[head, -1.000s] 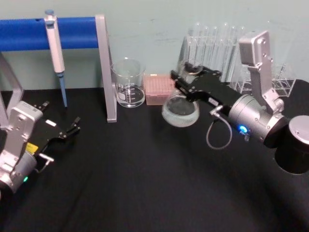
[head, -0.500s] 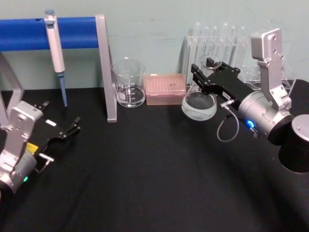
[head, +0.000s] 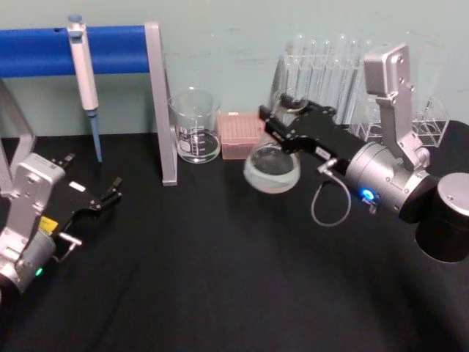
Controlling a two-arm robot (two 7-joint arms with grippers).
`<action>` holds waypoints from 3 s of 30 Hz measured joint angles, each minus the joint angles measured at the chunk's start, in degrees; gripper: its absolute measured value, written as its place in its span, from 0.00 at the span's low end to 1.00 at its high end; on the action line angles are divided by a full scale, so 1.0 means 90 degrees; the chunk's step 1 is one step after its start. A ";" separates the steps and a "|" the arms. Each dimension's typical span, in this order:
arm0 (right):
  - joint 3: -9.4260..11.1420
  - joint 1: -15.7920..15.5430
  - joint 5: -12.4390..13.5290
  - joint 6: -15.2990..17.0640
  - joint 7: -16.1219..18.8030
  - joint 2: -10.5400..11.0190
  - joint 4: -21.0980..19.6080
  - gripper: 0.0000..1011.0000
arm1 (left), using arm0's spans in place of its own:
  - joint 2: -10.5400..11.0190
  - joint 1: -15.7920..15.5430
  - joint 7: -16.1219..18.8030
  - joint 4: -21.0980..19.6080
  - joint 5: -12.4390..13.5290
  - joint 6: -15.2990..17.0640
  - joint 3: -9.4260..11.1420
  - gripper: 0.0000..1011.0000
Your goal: Grasp the erlenmeyer flask with one hand, shake it three times, then place it back.
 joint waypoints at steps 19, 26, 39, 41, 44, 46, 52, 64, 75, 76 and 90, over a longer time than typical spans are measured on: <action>-0.0950 0.0349 0.0604 -0.0324 0.2673 0.0529 -0.0185 0.45 | 0.0000 0.0000 0.0000 0.0000 0.0000 0.0000 0.0000 0.99; -0.1272 0.0523 0.0714 -0.0399 0.3288 0.0680 -0.0151 0.45 | 0.0000 0.0000 0.0000 -0.0001 0.0000 0.0000 0.0000 0.99; -0.1490 0.0663 0.0865 -0.0489 0.3364 0.0785 -0.0053 0.45 | 0.0000 0.0000 0.0000 0.0000 0.0000 0.0000 0.0000 0.99; -0.1465 0.0663 0.0881 -0.0499 0.3210 0.0779 -0.0029 0.45 | 0.0000 0.0000 0.0000 0.0000 0.0000 0.0000 0.0000 0.99; -0.1381 0.0653 0.0901 -0.0516 0.2890 0.0753 0.0001 0.45 | 0.0000 0.0000 0.0000 0.0000 0.0000 0.0000 0.0000 0.99; -0.1316 0.0634 0.0913 -0.0517 0.2674 0.0733 0.0019 0.45 | 0.0000 0.0000 0.0000 0.0000 0.0000 0.0000 0.0000 0.99; -0.0970 0.0525 0.0930 -0.0447 0.1748 0.0616 0.0122 0.45 | 0.0000 0.0000 0.0000 0.0000 0.0000 0.0000 0.0000 0.99; -0.0320 0.0337 0.0469 -0.0399 0.0272 0.0367 0.0425 0.45 | 0.0000 0.0000 0.0000 0.0000 0.0000 0.0000 0.0000 0.99; 0.0044 0.0209 0.0026 -0.0305 -0.0644 0.0159 0.0568 0.45 | 0.0000 0.0000 0.0000 0.0000 0.0000 0.0000 0.0000 0.99; 0.0060 0.0207 -0.0001 -0.0294 -0.0673 0.0148 0.0580 0.45 | 0.0000 0.0000 0.0000 0.0000 0.0000 0.0000 0.0000 0.99; 0.0247 0.0192 -0.0270 -0.0192 -0.0705 -0.0020 0.0650 0.45 | 0.0000 0.0000 0.0000 0.0000 0.0000 0.0000 0.0000 0.99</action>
